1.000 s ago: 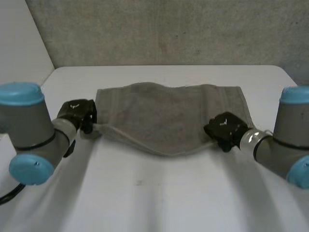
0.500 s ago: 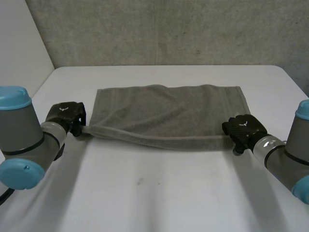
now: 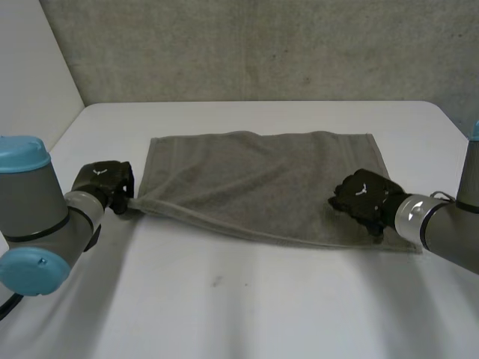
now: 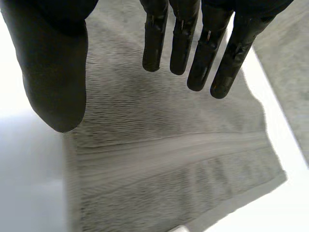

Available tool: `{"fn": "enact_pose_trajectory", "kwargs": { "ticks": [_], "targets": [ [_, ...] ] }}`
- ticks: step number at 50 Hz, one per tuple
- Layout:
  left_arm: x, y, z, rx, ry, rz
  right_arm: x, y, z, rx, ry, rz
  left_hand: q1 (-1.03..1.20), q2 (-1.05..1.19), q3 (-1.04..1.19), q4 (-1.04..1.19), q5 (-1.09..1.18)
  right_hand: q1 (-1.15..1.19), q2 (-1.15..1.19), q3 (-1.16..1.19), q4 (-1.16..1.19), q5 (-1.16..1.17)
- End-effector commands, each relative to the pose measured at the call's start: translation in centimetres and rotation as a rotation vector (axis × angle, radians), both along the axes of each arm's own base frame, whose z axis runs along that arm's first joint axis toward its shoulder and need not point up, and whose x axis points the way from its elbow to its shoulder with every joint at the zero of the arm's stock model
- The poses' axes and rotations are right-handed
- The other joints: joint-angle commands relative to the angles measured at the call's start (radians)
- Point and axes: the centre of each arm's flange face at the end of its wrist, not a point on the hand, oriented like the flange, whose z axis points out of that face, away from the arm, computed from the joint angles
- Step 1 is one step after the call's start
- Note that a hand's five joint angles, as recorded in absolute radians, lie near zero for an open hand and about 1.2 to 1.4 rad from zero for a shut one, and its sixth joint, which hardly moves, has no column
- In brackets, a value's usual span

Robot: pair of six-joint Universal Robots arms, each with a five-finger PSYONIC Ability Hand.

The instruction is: Fold the towel.

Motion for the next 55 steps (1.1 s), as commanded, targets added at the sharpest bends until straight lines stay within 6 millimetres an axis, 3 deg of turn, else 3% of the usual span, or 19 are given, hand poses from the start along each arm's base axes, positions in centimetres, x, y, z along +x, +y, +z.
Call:
{"fn": "enact_pose_trajectory", "kwargs": {
  "ticks": [1, 9, 15, 17, 26, 36, 44, 55],
  "targets": [
    [0.0, 0.0, -0.1, 0.001, -0.002, 0.0, 0.2, -1.0, -0.9, -0.04, -0.024, -0.016, 0.187, 0.179, 0.18, 0.178, 0.191, -0.048, -0.064, -0.053, -0.062, -0.024],
    [0.0, -0.1, -0.2, 0.003, -0.002, 0.0, -0.9, -1.2, -1.5, -0.003, -0.025, -0.067, 0.187, 0.179, 0.18, 0.178, 0.191, -0.116, -0.132, -0.121, -0.129, -0.091],
    [-0.1, -0.2, -0.1, 0.0, -0.001, -0.002, -2.7, -1.4, -1.1, 0.12, -0.147, -0.208, 0.187, 0.179, 0.18, 0.178, 0.191, -0.133, -0.149, -0.139, -0.147, -0.109],
    [-0.1, -0.3, 0.0, -0.004, 0.001, -0.003, -4.0, -1.4, -1.6, 0.181, -0.204, -0.284, 0.187, 0.179, 0.18, 0.178, 0.191, -0.11, -0.126, -0.115, -0.123, -0.086],
    [-0.1, -0.4, 0.2, -0.012, 0.003, -0.005, -6.3, -1.4, -3.9, 0.243, -0.236, -0.385, 0.187, 0.179, 0.18, 0.178, 0.191, -0.034, -0.05, -0.039, -0.047, -0.009],
    [-0.1, -0.3, 0.2, -0.01, 0.003, -0.005, -6.4, -2.2, -5.0, 0.213, -0.276, -0.391, 0.187, 0.179, 0.18, 0.178, 0.191, 0.157, 0.141, 0.152, 0.143, 0.181],
    [-0.1, -0.3, 0.2, -0.01, 0.003, -0.005, -6.4, -2.9, -4.9, 0.187, -0.295, -0.394, 0.187, 0.179, 0.18, 0.178, 0.191, 0.409, 0.393, 0.404, 0.396, 0.434],
    [-0.1, -0.3, 0.2, -0.009, 0.002, -0.005, -6.1, -3.2, -4.5, 0.166, -0.299, -0.38, 0.187, 0.179, 0.18, 0.178, 0.191, 0.554, 0.538, 0.548, 0.54, 0.578]
  ]
}}
